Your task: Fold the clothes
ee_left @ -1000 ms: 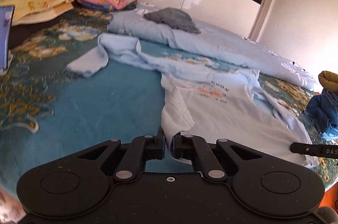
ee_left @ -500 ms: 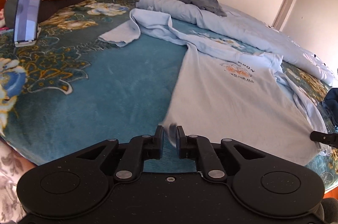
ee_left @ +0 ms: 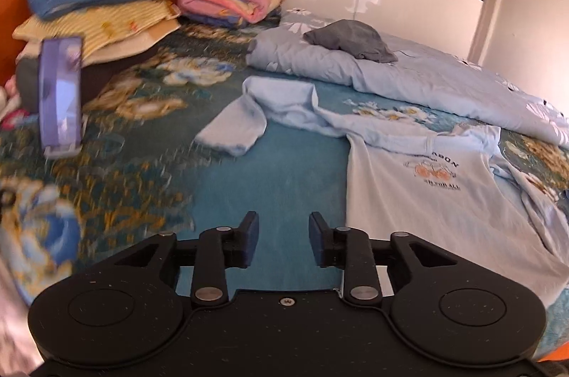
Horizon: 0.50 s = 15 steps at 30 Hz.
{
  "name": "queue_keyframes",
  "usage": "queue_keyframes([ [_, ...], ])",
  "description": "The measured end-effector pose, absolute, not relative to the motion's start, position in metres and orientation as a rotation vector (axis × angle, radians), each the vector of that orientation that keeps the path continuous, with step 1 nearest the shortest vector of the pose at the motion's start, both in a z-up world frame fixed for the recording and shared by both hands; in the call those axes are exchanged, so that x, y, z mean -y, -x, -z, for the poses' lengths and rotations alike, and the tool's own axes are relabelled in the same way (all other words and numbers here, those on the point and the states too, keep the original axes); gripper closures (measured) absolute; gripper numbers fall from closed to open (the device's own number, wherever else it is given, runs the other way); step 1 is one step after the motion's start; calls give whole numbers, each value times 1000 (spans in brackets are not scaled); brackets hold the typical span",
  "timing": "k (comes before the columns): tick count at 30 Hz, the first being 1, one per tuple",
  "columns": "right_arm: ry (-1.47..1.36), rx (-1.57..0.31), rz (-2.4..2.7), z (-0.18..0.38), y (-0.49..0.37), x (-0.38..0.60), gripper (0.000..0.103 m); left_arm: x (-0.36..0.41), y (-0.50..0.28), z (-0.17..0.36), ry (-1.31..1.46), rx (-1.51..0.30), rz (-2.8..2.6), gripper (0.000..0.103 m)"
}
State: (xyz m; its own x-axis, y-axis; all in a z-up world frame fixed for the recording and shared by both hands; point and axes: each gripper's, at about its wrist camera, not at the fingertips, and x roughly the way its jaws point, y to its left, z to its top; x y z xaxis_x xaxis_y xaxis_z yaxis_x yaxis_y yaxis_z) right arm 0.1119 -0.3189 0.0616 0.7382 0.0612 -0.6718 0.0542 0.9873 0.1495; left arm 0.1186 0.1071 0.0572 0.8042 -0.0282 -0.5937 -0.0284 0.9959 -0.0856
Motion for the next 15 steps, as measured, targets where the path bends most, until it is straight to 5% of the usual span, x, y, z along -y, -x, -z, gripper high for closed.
queue_keyframes([
  [15, -125, -859, -4, -38, -328, 345, 60, -61, -304, -44, -372, -632, 228, 45],
])
